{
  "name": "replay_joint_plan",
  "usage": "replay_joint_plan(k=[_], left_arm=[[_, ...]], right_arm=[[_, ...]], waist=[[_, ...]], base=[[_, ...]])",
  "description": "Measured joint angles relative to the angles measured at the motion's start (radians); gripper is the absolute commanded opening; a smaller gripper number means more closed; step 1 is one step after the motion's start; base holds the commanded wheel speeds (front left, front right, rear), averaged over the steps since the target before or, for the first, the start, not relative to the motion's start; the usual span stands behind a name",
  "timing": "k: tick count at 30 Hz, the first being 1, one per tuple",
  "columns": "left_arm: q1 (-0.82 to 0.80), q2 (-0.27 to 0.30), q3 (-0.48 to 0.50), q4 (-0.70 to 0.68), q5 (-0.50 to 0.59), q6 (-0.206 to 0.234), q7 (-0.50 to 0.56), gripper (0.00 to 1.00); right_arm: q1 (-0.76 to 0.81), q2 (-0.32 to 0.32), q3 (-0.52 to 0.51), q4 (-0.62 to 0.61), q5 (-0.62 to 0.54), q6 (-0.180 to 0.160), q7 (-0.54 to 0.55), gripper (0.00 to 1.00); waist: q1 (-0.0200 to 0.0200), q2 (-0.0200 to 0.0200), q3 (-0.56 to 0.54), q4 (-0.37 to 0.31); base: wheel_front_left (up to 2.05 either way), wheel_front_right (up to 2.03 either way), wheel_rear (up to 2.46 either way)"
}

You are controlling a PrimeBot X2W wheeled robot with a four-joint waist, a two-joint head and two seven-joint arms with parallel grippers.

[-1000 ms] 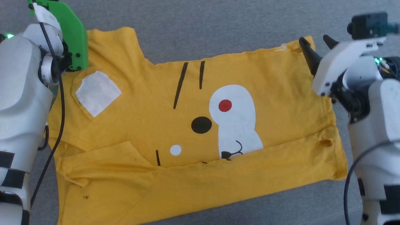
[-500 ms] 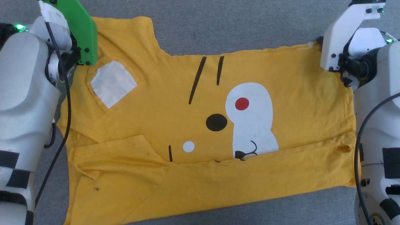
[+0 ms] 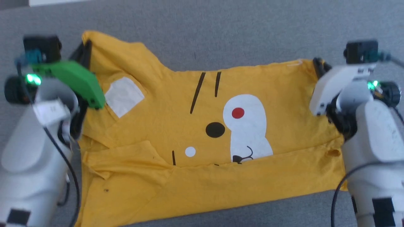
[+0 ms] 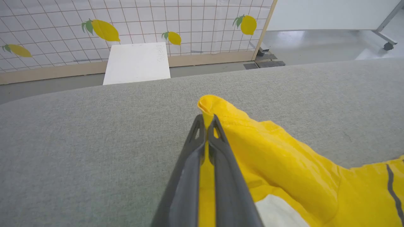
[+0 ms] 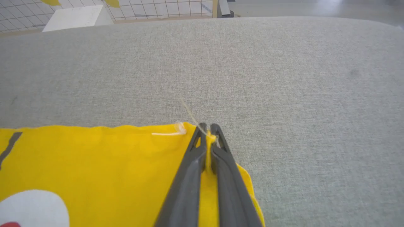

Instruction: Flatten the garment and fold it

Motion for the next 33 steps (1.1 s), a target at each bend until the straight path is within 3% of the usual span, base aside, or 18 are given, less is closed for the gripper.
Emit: replay_joint_plan(k=[8,15,23,33], left_arm=[[0.31,-0.034,0.054,-0.17,-0.07,0.061,-0.139,0.0],[0.555,-0.04,0.051,-0.291,-0.131,0.112,-0.101,0.0],[0.77,-0.042,0.02,-0.366,-0.195,0.138,-0.035,0.0],[0.816,-0.054,-0.039,-0.33,-0.214,0.125,-0.001,0.0]], right_arm=[[0.202,-0.046,0.029,-0.034,0.054,0.0,-0.255,0.0],[0.344,-0.075,0.011,-0.069,0.078,0.0,-0.284,0.0],[0.426,-0.134,0.012,-0.093,0.078,0.0,-0.116,0.0],[0.475,-0.2,0.067,-0.115,0.075,0.0,0.193,0.0]], waist=[[-0.0001,0.0,-0.131,0.021],[-0.0001,0.0,-0.227,0.052],[-0.0001,0.0,-0.282,0.097],[-0.0001,0.0,-0.282,0.132]], base=[[0.0,0.0,0.0],[0.0,0.0,0.0],[0.0,0.0,0.0],[0.0,0.0,0.0]])
